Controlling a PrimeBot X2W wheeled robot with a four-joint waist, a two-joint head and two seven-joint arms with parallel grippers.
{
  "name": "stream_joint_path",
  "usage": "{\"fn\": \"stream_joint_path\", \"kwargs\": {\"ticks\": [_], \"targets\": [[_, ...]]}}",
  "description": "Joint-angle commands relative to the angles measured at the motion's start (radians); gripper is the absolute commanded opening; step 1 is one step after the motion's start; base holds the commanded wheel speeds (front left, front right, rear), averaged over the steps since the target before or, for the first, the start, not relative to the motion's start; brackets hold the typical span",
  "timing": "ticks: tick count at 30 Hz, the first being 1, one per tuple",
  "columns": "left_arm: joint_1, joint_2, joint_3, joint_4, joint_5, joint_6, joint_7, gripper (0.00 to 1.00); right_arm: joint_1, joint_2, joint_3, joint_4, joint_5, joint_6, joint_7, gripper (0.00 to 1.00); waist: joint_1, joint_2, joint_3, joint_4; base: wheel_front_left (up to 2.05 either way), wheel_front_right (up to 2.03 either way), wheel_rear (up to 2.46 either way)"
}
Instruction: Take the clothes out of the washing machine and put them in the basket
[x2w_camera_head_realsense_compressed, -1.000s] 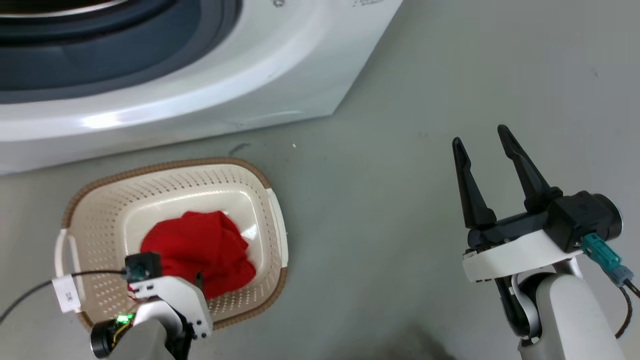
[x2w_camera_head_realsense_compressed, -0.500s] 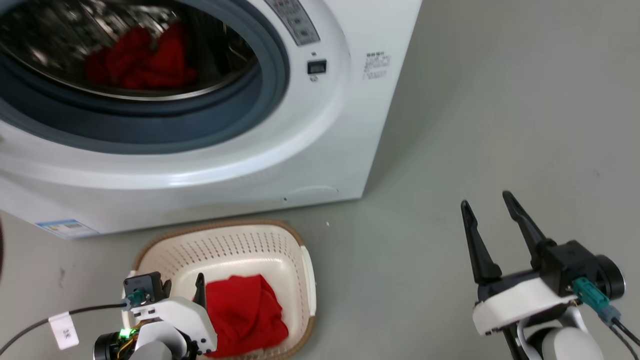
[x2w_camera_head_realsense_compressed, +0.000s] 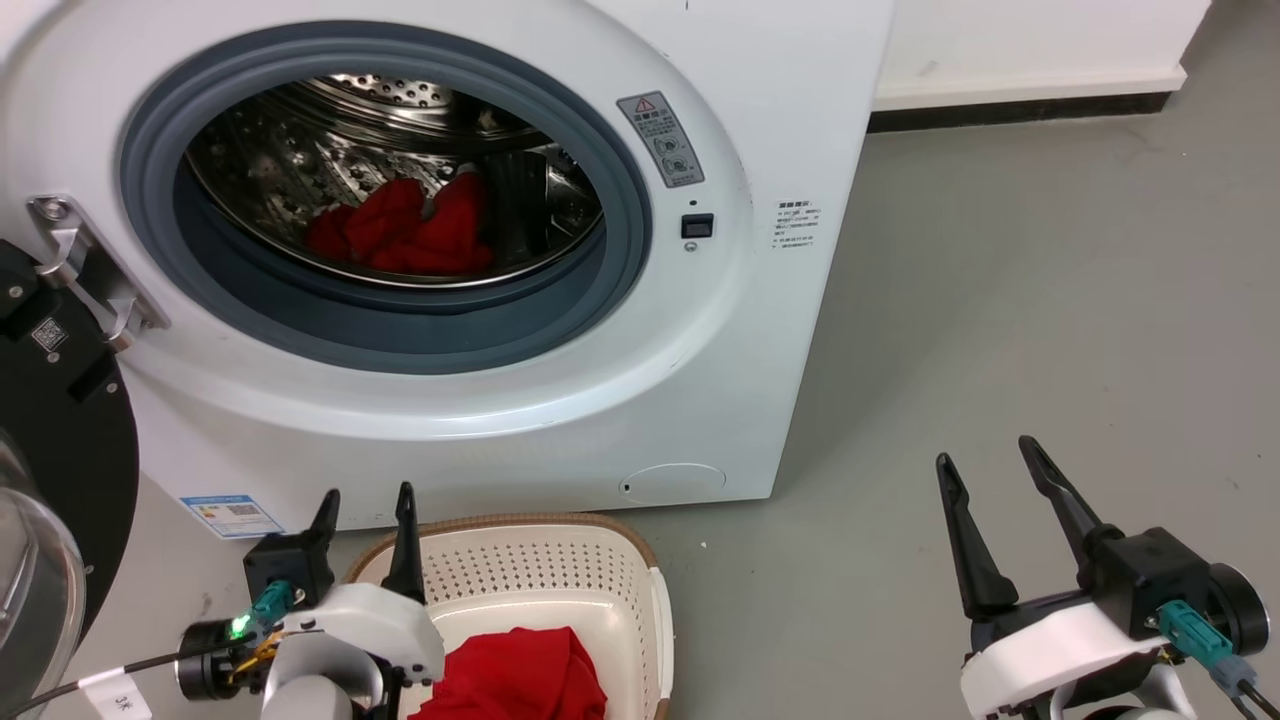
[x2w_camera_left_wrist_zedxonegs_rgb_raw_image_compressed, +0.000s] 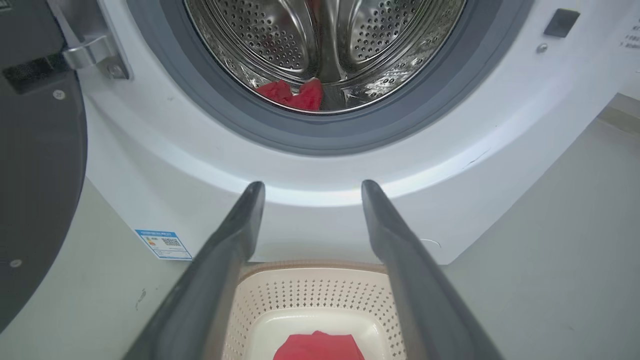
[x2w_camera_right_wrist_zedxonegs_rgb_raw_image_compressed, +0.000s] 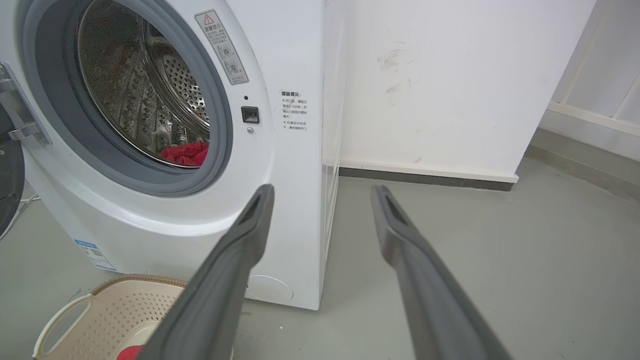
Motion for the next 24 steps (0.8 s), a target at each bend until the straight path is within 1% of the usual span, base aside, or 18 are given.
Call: {"fn": "stream_joint_path", "kwargs": {"ticks": [1, 6, 11, 16, 20, 24], "targets": [[0.001, 0.005, -0.003, -0.015, 0.011, 0.001, -0.002, 1.00, 0.012, 0.002, 0.000, -0.009, 0.009, -0.001, 0.002, 1.00, 0.0003, -0.0001, 0.002, 0.001, 0.00, 0.00, 0.00], [-0.061, 0.028, -0.008, -0.059, 0.046, -0.005, -0.002, 1.00, -0.007, 0.002, 0.006, -0.025, 0.015, -0.001, 0.004, 1.00, 0.0003, -0.0001, 0.033, -0.010, 0.00, 0.00, 0.00], [-0.168, 0.058, -0.013, -0.027, 0.063, -0.012, -0.002, 1.00, -0.042, 0.002, 0.019, -0.031, 0.021, -0.001, -0.001, 1.00, 0.0003, -0.0001, 0.084, -0.035, 0.00, 0.00, 0.00], [-0.310, 0.106, -0.012, 0.074, 0.067, -0.023, 0.018, 1.00, -0.078, 0.002, 0.036, -0.026, 0.026, -0.001, -0.012, 1.00, 0.0003, -0.0001, 0.148, -0.069, 0.00, 0.00, 0.00], [-0.427, 0.148, -0.015, 0.177, 0.075, -0.029, 0.067, 1.00, -0.112, 0.002, 0.057, -0.015, 0.038, -0.001, -0.029, 1.00, 0.0003, -0.0001, 0.204, -0.103, 0.00, 0.00, 0.00], [-0.543, 0.204, -0.011, 0.272, 0.079, -0.035, 0.114, 1.00, -0.147, 0.002, 0.084, 0.004, 0.059, -0.001, -0.049, 1.00, 0.0003, -0.0001, 0.262, -0.145, 0.00, 0.00, 0.00]]}}
